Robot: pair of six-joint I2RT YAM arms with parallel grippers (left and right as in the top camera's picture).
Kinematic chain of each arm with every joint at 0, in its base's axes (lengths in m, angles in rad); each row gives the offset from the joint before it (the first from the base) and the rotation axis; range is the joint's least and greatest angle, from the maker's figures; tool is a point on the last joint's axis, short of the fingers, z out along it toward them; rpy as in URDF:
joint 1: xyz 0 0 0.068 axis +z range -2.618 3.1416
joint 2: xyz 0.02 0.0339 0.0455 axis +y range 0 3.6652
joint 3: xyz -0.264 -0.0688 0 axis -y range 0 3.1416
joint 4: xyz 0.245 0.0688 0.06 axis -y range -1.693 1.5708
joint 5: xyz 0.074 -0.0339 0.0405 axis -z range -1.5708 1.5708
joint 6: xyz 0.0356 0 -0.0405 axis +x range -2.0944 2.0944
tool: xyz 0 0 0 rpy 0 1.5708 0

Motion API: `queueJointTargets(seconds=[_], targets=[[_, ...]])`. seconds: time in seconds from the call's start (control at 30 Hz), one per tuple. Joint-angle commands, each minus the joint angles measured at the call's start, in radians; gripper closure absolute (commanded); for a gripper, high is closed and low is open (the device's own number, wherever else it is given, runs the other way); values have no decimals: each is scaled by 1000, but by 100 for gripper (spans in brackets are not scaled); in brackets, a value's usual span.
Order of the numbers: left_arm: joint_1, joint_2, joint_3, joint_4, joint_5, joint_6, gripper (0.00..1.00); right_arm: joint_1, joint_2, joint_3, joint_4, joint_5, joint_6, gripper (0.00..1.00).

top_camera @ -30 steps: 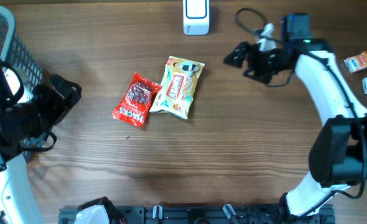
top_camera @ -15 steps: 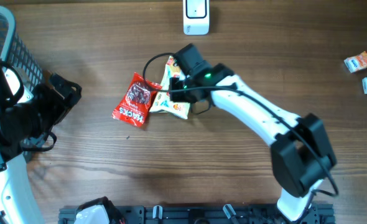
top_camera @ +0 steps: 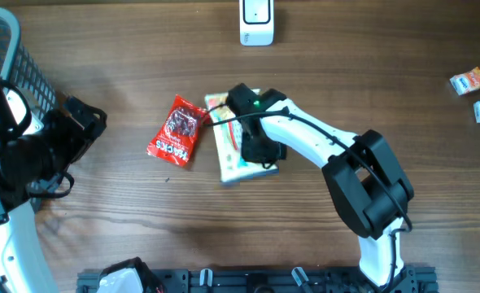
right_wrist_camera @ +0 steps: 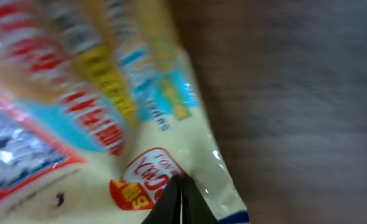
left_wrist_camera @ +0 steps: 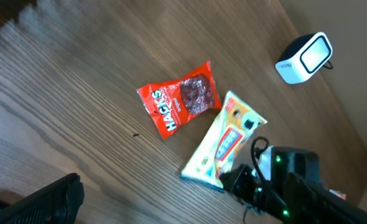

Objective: Scan the item barcode
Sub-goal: 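Lower the right gripper and grasp the yellow snack packet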

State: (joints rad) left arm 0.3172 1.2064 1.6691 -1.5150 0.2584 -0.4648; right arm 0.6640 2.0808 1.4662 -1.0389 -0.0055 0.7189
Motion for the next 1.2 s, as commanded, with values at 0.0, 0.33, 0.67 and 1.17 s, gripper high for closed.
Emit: queueJointTargets(seconds=[0.0,0.33,0.67,1.17], targets=[[6,0,4,3,-6,16,0,-4,-64,-8,-71,94,24,96],[6,0,4,3,-6,16,0,-1,-275,-6,133,-152,-117,96],[6,0,4,3,-6,16,0,48,-14,-55,165,-181,-35,96],[6,0,4,3,-6,16,0,43,-193,56,74,-129,-169,96]])
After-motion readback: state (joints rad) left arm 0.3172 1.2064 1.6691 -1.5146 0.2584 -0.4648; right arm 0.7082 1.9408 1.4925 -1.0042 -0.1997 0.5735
